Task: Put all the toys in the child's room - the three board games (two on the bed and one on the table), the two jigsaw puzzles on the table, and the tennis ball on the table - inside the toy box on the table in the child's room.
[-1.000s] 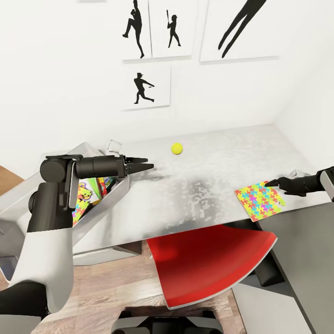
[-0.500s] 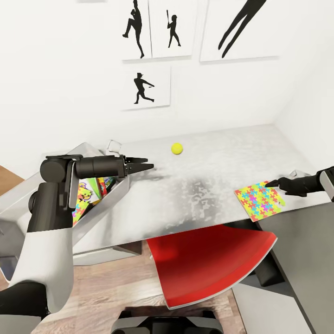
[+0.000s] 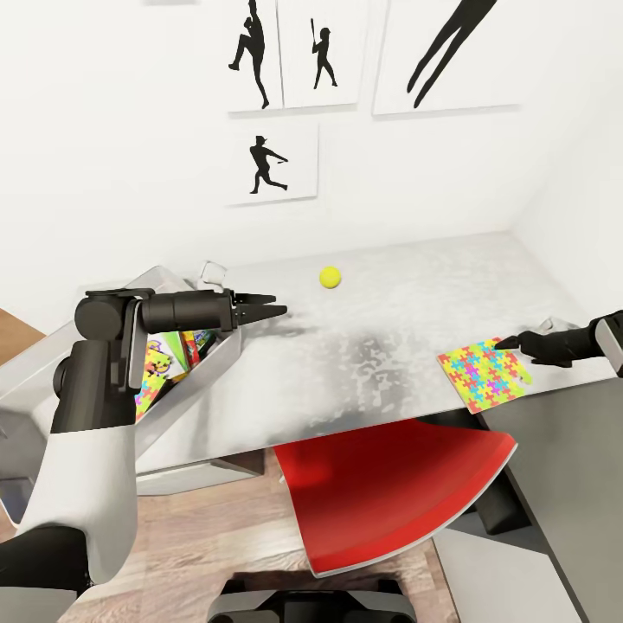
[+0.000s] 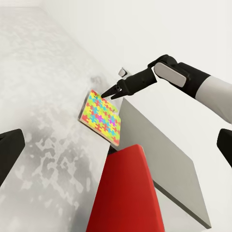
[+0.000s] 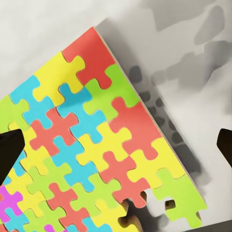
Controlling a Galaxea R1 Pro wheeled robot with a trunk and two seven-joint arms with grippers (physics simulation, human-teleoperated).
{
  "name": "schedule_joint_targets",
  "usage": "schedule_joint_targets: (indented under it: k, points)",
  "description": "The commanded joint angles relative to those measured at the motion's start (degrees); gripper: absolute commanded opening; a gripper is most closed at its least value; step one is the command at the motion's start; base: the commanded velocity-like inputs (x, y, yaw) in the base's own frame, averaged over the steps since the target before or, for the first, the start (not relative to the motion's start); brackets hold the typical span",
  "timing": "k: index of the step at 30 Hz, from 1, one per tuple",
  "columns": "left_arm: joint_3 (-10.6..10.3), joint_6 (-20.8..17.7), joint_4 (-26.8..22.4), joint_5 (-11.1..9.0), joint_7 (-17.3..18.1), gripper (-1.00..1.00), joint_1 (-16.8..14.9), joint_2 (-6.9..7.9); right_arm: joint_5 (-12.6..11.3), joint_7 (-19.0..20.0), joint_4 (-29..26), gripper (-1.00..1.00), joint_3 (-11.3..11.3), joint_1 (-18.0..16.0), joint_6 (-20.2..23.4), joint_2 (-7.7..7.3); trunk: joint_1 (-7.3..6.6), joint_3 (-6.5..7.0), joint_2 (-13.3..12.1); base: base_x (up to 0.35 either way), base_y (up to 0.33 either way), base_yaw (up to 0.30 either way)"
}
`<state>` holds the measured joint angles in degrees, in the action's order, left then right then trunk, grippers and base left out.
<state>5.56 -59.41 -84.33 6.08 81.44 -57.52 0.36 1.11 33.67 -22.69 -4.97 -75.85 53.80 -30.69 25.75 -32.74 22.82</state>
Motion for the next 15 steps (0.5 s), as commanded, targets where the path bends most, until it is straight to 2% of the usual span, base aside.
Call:
schedule_joint_targets:
  k: [1, 15]
  points:
    - [0.1, -0.6, 0.0, 0.6, 0.6, 1.0, -0.1, -0.01, 0.1, 0.1, 0.0, 1.0, -0.3, 0.0, 0.3, 0.15, 0.03, -0.08, 0.1, 0.0, 0.0, 0.0]
    - [0.1, -0.6, 0.0, 0.6, 0.6, 1.0, -0.1, -0.01, 0.1, 0.1, 0.0, 1.0, -0.3, 0.0, 0.5, 1.53, 0.03, -0.08, 0.1, 0.0, 0.0, 0.0]
